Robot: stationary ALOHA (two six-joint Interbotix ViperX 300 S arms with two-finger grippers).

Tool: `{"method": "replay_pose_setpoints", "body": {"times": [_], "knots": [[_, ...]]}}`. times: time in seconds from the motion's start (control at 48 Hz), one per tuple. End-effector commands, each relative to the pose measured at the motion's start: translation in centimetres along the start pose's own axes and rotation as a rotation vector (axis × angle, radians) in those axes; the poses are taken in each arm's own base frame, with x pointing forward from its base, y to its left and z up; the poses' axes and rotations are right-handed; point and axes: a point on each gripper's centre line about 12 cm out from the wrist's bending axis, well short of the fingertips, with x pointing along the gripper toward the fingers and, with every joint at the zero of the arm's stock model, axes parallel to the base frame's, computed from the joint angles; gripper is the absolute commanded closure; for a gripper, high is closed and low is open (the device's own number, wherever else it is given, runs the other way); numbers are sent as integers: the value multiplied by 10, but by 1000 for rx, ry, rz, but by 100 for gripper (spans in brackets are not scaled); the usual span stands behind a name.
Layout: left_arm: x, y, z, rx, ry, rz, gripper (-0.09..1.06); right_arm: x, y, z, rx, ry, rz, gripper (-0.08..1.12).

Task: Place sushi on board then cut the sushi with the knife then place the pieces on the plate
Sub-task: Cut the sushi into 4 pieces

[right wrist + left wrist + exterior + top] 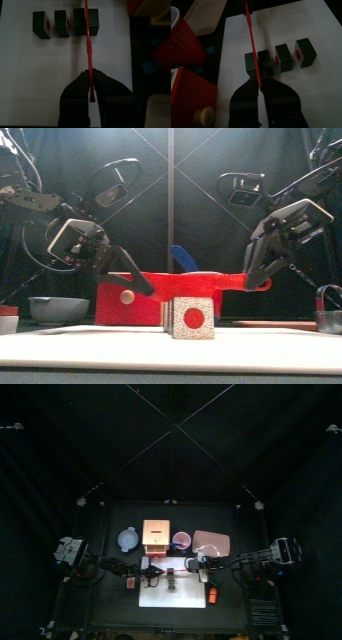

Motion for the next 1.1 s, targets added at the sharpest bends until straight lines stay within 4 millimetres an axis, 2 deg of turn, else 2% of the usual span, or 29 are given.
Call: {"method": "replay_pose_setpoints", "body": {"times": [0.021,0.5,0.896,1.104], "knots": [[4,0,2,-1,1,1,58,-1,0,6,5,-20,-1,69],[-1,2,11,-2,-28,4,58,-16,2,25,-3,-83,4,69],[0,2,6,-3,-9,2,59,-10,3,19,-2,-56,7,69],[5,-1,-7,0,48,-12,59,0,3,11,-3,-19,8,69]]}}
